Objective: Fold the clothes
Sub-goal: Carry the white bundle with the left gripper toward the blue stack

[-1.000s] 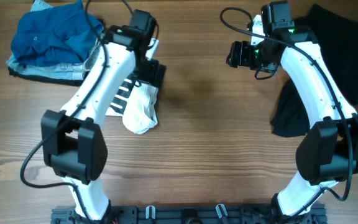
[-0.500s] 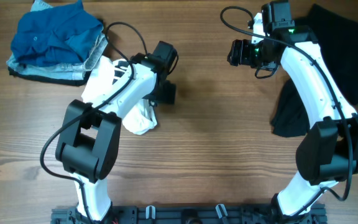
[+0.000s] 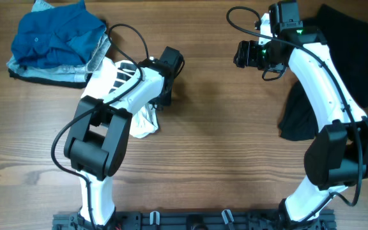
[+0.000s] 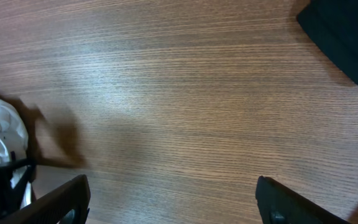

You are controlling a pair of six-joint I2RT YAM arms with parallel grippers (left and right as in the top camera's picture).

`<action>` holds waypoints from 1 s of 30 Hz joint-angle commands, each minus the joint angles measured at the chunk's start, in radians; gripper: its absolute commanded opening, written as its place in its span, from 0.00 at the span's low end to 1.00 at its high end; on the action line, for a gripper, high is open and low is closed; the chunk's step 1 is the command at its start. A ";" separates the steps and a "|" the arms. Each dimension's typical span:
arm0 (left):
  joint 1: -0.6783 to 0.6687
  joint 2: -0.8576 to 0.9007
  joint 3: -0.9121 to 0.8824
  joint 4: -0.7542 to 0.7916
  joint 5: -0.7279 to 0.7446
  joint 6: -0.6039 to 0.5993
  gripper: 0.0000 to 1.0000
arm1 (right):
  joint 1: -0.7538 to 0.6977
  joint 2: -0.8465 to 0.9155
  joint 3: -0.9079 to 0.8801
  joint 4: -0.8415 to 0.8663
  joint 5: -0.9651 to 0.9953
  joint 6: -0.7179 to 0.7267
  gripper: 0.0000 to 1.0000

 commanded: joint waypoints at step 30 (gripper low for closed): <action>0.135 -0.372 0.212 -0.239 -0.126 0.159 0.04 | -0.003 -0.013 0.012 0.017 0.017 0.006 0.82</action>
